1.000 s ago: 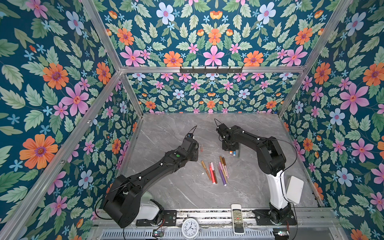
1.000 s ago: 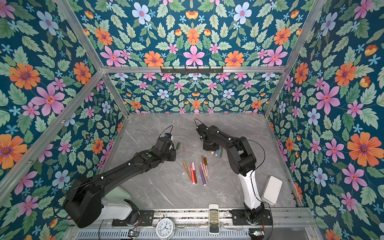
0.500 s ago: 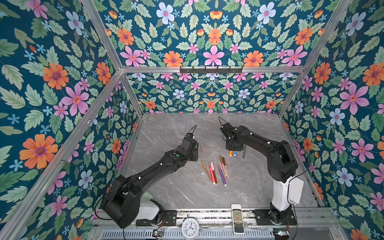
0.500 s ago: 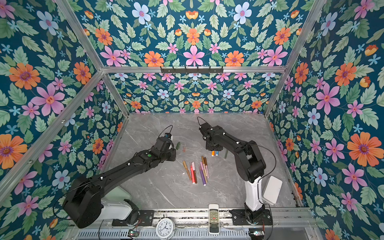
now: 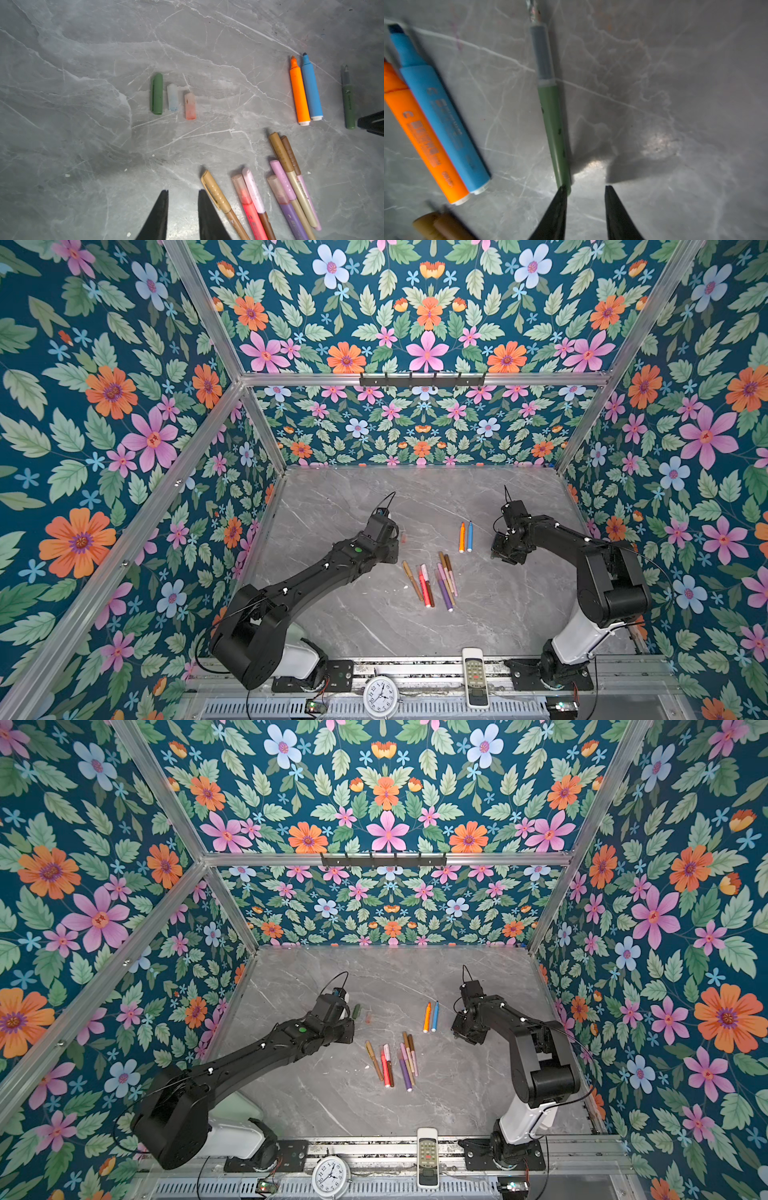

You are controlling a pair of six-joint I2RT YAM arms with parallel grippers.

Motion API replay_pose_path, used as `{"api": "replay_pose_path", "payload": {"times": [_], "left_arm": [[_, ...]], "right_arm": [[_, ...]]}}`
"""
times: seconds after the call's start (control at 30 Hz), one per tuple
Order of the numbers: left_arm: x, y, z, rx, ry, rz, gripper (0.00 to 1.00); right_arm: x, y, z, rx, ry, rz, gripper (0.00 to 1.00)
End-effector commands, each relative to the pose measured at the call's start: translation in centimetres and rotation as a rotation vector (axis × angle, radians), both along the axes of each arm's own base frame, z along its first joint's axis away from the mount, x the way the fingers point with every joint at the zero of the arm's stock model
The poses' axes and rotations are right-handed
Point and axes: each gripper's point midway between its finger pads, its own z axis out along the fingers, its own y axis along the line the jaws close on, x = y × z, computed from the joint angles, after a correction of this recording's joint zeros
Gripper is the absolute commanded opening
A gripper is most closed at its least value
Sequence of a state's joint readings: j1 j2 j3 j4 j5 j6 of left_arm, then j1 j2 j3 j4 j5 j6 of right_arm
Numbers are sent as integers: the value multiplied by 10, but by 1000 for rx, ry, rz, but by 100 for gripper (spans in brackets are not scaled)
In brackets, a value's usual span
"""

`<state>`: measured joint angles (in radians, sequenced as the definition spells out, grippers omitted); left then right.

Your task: Open the pen caps

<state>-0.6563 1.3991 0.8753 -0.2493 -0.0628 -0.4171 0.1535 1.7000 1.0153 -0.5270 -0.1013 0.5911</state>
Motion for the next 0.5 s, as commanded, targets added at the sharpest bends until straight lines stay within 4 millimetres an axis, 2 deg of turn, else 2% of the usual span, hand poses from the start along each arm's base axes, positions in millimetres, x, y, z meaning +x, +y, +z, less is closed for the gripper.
{"api": "replay_pose_path", "payload": {"times": [0.0, 0.07, 0.3, 0.47], "left_arm": [[3, -4, 5, -23, -16, 0, 28], [3, -5, 5, -24, -14, -1, 28], [0, -1, 4, -21, -14, 5, 28], [0, 1, 4, -17, -18, 7, 28]], "right_arm": [[15, 10, 5, 57, -55, 36, 33], [17, 7, 0, 37, -38, 30, 32], [27, 0, -12, -26, 9, 33, 21], [31, 7, -10, -60, 11, 83, 11]]}}
